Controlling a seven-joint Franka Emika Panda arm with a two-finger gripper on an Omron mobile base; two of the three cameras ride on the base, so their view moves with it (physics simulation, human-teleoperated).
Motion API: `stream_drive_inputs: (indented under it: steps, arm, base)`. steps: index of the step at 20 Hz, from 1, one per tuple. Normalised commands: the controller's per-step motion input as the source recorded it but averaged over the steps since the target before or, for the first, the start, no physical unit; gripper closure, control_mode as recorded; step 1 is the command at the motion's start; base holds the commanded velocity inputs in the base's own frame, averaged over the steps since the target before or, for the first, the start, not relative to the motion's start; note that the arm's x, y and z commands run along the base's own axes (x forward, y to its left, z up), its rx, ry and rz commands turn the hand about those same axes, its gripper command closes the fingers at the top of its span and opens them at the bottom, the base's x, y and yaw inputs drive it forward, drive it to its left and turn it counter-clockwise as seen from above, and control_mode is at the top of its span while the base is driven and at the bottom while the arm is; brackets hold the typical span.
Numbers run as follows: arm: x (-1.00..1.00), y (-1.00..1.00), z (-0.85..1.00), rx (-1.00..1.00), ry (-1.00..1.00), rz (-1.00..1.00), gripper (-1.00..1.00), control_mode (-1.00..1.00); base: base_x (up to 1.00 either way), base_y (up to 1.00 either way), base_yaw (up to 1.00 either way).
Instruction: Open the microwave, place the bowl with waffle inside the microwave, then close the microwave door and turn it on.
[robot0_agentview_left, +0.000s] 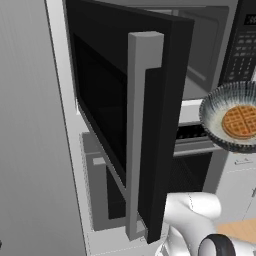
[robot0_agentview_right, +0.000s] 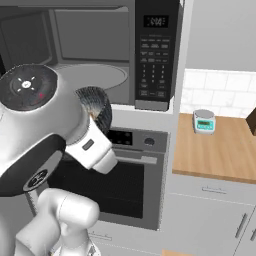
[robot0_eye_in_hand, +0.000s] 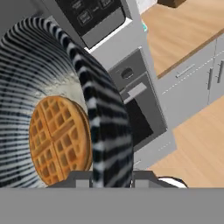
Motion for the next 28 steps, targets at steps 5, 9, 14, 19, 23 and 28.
stream_drive_inputs:
  steps: [5,9,14,19,23,28]
  arm:
    - [0.35,0.89,0.09,0.06,0.1,-0.17,1.0,-1.0]
    - [0.25,0.74,0.0,0.22,0.0,-0.32,1.0,-1.0]
    - [0.46,0.54,0.0,0.33,-0.03,-0.26,1.0,-1.0]
    - [0.61,0.35,0.0,0.39,-0.14,-0.11,1.0,-1.0]
    - [0.71,0.2,0.0,0.27,-0.01,-0.04,1.0,-1.0]
    - [0.67,0.43,0.0,0.03,-0.12,0.0,1.0,-1.0]
  base:
    - [0.0,0.0,0.0]
    - [0.0,0.0,0.0]
    - [0.0,0.0,0.0]
    - [0.0,0.0,0.0]
    - [0.0,0.0,0.0]
    - [0.0,0.0,0.0]
